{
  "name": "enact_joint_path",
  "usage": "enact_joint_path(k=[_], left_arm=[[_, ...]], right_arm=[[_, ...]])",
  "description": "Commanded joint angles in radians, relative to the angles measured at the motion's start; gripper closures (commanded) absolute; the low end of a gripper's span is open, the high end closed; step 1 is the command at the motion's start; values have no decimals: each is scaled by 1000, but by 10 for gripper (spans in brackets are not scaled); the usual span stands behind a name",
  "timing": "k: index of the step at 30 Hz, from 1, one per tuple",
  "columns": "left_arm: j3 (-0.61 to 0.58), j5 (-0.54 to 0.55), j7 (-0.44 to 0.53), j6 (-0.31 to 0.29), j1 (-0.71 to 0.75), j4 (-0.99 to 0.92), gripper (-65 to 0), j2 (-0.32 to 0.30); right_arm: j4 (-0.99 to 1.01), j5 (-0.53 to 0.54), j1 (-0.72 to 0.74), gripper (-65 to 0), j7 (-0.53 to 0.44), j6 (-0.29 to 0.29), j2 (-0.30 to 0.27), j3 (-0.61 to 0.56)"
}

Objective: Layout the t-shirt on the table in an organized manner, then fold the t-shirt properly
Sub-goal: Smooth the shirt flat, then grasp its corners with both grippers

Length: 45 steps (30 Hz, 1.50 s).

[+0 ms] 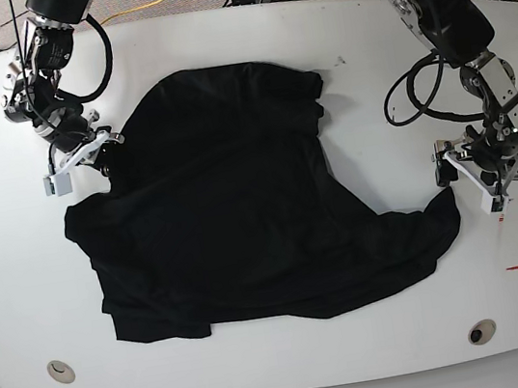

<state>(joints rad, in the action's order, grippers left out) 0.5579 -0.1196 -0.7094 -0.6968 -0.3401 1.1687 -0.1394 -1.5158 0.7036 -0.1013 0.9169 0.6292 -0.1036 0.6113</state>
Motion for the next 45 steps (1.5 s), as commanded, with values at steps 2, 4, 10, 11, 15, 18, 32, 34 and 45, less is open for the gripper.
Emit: enact_joint_path(k=[2, 4, 10, 11, 15, 18, 32, 34, 45], left_arm=[[15, 18, 24, -1, -57, -37, -528, -12], [26, 18, 24, -1, -73, -63, -528, -13], [40, 18, 35, -1, -127, -174, -528, -27], [40, 18, 50, -1, -138, -203, -528, -27], [38, 18, 95, -1, -149, -270, -528, -27], [37, 18, 119, 24, -164, -306, -528, -26], [35, 18, 216, 58, -218, -467, -525, -24], [35, 18, 216, 58, -219, -465, -521, -22], [0, 13, 218, 59, -225, -465, 0, -24]], right_arm=[[-22, 23, 12, 0, -25, 10, -12, 2], [-22, 23, 13, 0, -25, 10, -12, 2], [-22, 26, 16, 0, -25, 10, -12, 0], [-22, 26, 16, 0, -25, 10, -12, 0], [-22, 27, 16, 0, -25, 10, -12, 0], [-22, 27, 16, 0, -25, 10, -12, 0], [-22, 27, 16, 0, -25, 10, -12, 0], [-22, 27, 16, 0, -25, 10, -12, 0], [-22, 27, 16, 0, -25, 10, -12, 0]])
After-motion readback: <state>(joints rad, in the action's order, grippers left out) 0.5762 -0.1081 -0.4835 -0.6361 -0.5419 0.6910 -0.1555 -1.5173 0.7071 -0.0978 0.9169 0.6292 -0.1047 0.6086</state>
